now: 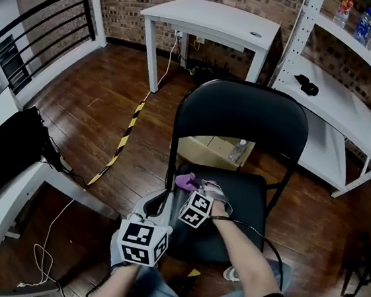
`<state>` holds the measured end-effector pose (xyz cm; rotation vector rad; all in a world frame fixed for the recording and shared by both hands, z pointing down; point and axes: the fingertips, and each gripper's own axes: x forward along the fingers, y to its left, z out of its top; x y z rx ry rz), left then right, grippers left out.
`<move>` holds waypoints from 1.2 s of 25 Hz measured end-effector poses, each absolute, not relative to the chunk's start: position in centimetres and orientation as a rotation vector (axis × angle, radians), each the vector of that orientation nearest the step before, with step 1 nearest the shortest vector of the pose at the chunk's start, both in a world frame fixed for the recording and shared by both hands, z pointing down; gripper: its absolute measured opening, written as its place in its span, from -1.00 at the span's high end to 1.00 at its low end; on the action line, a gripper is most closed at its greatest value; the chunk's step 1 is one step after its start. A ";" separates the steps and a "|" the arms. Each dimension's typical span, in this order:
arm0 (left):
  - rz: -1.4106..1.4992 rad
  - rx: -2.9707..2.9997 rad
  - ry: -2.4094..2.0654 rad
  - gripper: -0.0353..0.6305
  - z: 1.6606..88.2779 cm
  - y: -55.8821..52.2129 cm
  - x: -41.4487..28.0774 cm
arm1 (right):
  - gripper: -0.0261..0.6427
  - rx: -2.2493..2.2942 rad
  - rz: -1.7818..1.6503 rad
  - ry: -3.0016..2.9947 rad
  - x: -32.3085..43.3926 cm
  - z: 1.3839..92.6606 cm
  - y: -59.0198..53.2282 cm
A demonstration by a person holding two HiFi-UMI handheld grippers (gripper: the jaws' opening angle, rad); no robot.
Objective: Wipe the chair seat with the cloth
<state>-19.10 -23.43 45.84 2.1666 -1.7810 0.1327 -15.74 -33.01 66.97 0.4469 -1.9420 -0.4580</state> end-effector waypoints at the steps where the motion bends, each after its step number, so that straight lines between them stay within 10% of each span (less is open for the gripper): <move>1: 0.132 2.171 -1.780 0.88 45.8 -23.3 -18.8 | 0.61 0.446 -0.454 -1.946 -15.4 67.0 -32.2; 30: 0.118 2.223 -1.783 0.88 45.4 -17.6 -13.6 | 0.61 0.374 -0.371 -2.108 -11.2 67.1 -10.1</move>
